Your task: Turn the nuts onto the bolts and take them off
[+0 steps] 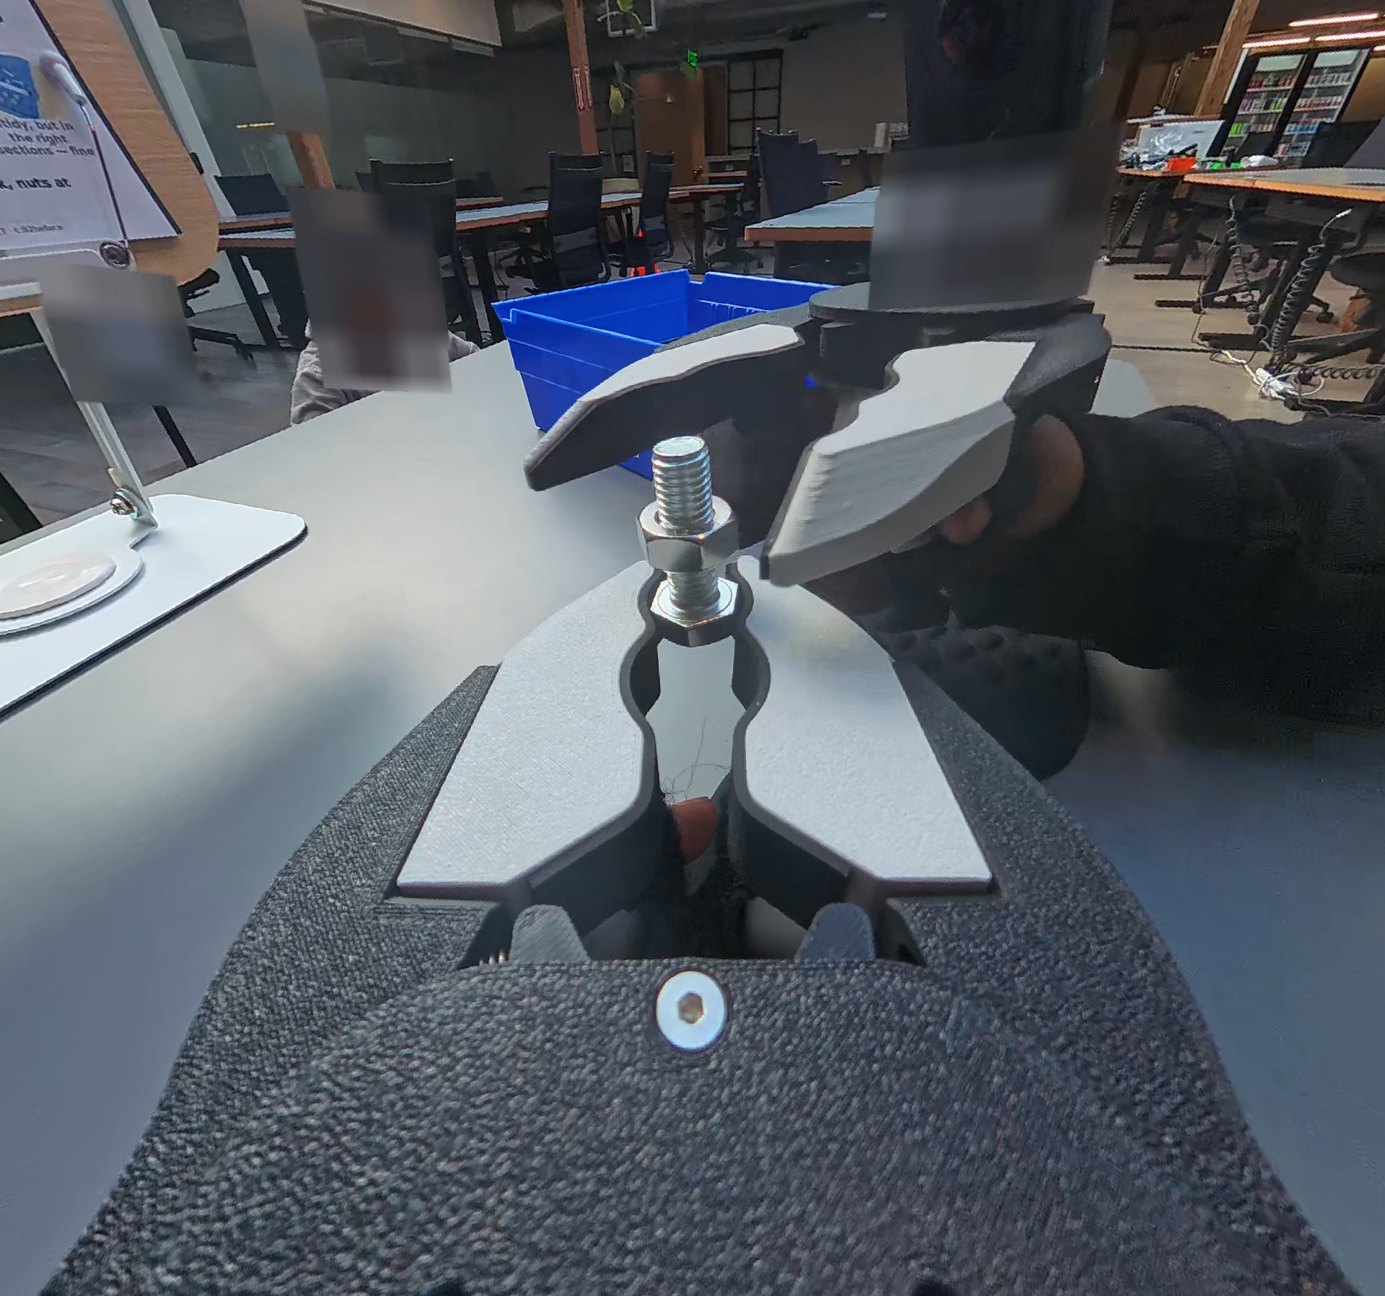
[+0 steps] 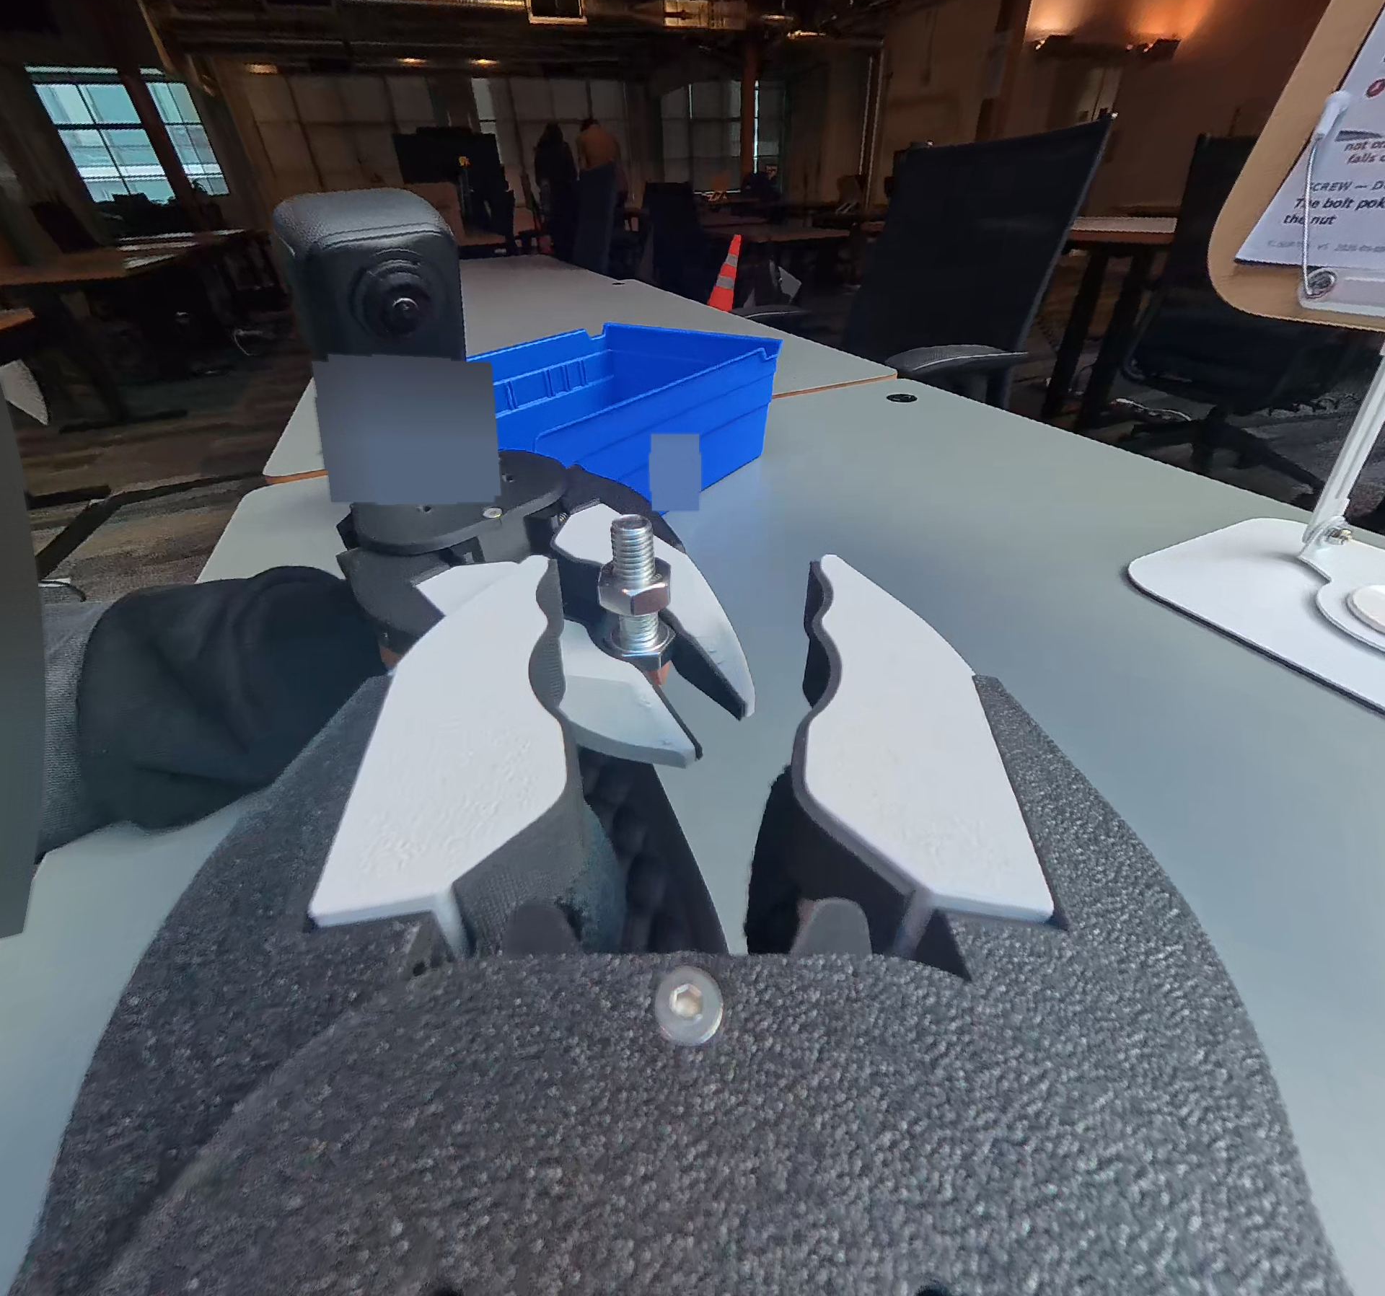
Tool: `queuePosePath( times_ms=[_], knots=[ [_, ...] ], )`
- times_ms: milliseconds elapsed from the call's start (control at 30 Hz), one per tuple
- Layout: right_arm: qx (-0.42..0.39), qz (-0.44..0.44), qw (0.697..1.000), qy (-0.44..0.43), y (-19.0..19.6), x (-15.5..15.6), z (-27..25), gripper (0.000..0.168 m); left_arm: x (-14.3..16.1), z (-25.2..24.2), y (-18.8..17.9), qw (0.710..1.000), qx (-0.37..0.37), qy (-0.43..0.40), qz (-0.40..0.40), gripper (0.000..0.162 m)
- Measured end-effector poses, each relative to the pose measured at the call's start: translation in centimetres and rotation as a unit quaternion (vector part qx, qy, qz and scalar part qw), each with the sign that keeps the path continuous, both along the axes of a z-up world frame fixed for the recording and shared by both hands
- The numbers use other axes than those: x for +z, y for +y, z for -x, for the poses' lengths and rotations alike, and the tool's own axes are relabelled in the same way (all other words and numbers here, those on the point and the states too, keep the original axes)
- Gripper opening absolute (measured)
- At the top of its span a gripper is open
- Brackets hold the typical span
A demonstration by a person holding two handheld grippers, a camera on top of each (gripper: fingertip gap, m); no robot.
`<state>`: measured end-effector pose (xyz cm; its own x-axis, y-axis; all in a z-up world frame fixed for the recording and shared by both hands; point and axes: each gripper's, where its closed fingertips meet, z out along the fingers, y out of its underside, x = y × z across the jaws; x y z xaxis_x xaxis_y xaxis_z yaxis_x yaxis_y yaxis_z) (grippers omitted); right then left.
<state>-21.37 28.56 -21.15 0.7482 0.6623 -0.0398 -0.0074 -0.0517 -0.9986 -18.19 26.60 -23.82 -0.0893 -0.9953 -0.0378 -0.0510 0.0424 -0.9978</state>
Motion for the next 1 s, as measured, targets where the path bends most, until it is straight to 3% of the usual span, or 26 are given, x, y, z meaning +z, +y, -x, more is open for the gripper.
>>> queuePosePath(
  times_ms=[533,600,700,733,800,933,1000],
  knots=[
    [-0.028,-0.007,0.999,-0.027,-0.4,-0.3,-1.9,0.055,-0.1,0.0,0.0,1.000,-0.002,0.001,0.002,0.015],
    [-0.038,-0.014,0.999,-0.029,-0.5,-0.1,-2.5,0.044,0.0,0.0,0.0,1.000,-0.004,-0.001,0.003,0.015],
    [-0.050,-0.033,0.998,-0.031,-0.8,0.3,-3.4,0.012,-0.1,0.0,0.0,1.000,-0.003,0.000,0.003,0.015],
    [-0.053,-0.036,0.997,-0.031,-0.9,0.4,-3.6,0.010,-0.1,0.0,0.0,1.000,-0.004,0.000,0.002,0.015],
    [-0.043,-0.040,0.998,-0.024,-1.2,0.6,-3.4,0.014,-0.1,0.0,0.0,1.000,-0.004,0.000,0.002,0.015],
    [-0.009,-0.018,1.000,0.017,-1.0,0.7,-1.7,0.057,-0.1,0.0,0.0,1.000,-0.002,0.001,0.001,0.015],
    [-0.009,-0.011,1.000,0.015,-0.4,0.4,-1.0,0.068,-0.2,-0.1,-0.1,1.000,-0.003,0.003,-0.001,0.015]
  ],
)
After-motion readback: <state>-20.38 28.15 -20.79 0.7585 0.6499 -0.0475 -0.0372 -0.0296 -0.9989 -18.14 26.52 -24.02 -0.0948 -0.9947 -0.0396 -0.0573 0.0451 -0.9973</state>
